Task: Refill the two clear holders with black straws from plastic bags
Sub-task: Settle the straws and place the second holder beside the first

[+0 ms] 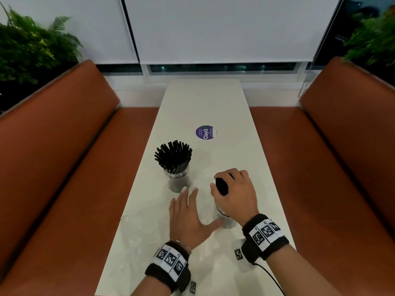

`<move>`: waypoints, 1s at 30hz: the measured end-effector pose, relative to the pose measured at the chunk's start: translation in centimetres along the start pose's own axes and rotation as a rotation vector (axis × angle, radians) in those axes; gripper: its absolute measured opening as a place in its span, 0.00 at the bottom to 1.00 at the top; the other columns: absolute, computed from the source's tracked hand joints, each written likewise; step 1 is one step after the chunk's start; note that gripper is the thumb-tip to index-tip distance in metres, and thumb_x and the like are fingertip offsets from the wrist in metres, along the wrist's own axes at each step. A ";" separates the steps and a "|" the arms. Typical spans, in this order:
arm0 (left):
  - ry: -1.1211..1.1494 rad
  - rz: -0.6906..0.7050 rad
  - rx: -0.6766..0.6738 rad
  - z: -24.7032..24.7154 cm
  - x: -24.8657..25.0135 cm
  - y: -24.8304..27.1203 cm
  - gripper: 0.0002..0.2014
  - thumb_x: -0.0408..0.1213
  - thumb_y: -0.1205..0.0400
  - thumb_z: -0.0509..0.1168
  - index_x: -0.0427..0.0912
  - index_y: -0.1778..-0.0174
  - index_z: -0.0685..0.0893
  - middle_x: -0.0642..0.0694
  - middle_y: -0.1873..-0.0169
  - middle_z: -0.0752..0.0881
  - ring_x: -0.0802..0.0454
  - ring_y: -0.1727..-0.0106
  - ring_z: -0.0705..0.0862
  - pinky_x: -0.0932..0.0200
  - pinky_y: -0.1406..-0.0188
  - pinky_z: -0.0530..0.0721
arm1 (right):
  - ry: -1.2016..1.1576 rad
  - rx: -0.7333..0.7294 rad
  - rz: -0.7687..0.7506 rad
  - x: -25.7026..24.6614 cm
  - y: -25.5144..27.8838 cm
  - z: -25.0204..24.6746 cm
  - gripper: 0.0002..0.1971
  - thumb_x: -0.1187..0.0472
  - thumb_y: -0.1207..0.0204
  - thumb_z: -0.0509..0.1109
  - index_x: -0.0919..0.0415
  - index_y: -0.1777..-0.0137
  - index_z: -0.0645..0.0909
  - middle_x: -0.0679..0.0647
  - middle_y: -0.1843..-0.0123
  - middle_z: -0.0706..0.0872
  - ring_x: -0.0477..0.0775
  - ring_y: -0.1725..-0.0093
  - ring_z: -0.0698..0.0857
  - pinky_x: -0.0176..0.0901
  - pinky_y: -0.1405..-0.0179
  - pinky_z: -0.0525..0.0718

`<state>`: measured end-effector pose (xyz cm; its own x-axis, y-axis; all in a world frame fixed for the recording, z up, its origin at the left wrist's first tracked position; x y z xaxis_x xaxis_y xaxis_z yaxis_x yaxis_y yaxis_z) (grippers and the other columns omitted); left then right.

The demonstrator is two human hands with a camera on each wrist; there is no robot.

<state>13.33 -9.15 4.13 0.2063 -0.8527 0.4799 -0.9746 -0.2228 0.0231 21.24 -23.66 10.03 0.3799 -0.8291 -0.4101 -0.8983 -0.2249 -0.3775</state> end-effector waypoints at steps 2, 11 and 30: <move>0.136 0.031 0.045 -1.4 2.3 -0.4 0.58 0.77 0.37 0.72 0.53 0.14 0.64 0.53 0.17 0.72 0.52 0.16 0.69 0.48 0.15 0.67 | -0.027 0.024 0.011 0.0 0.0 0.0 0.12 0.46 0.24 0.75 0.48 0.45 0.91 0.48 0.47 0.91 0.57 0.48 0.83 0.52 0.49 0.88; 0.599 -0.035 -0.079 3.5 6.2 -3.9 0.31 0.30 0.24 0.81 0.65 0.37 0.76 0.64 0.46 0.83 0.59 0.42 0.86 0.61 0.38 0.86 | -0.100 0.028 0.046 0.2 -1.1 -0.1 0.07 0.50 0.26 0.77 0.46 0.50 0.92 0.44 0.50 0.91 0.53 0.49 0.82 0.47 0.53 0.88; 0.740 -0.161 -0.025 3.7 4.1 -14.6 0.63 0.46 0.38 0.89 0.53 0.13 0.54 0.56 0.38 0.85 0.51 0.36 0.88 0.51 0.31 0.86 | -0.097 -0.230 -0.082 0.7 -14.7 4.5 0.09 0.44 0.20 0.70 0.44 0.53 0.90 0.42 0.52 0.91 0.47 0.50 0.80 0.42 0.54 0.78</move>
<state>28.71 -11.16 2.48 0.2427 -0.2686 0.9322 -0.9409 -0.2993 0.1587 35.75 -18.63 11.53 0.4626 -0.7531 -0.4678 -0.8862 -0.4086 -0.2185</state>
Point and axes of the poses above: each hand's wrist, its own y-axis away from the middle knuckle, its own z-axis out of the palm, x = y × z, the point moved 7 cm from there along -y, towards the middle knuckle
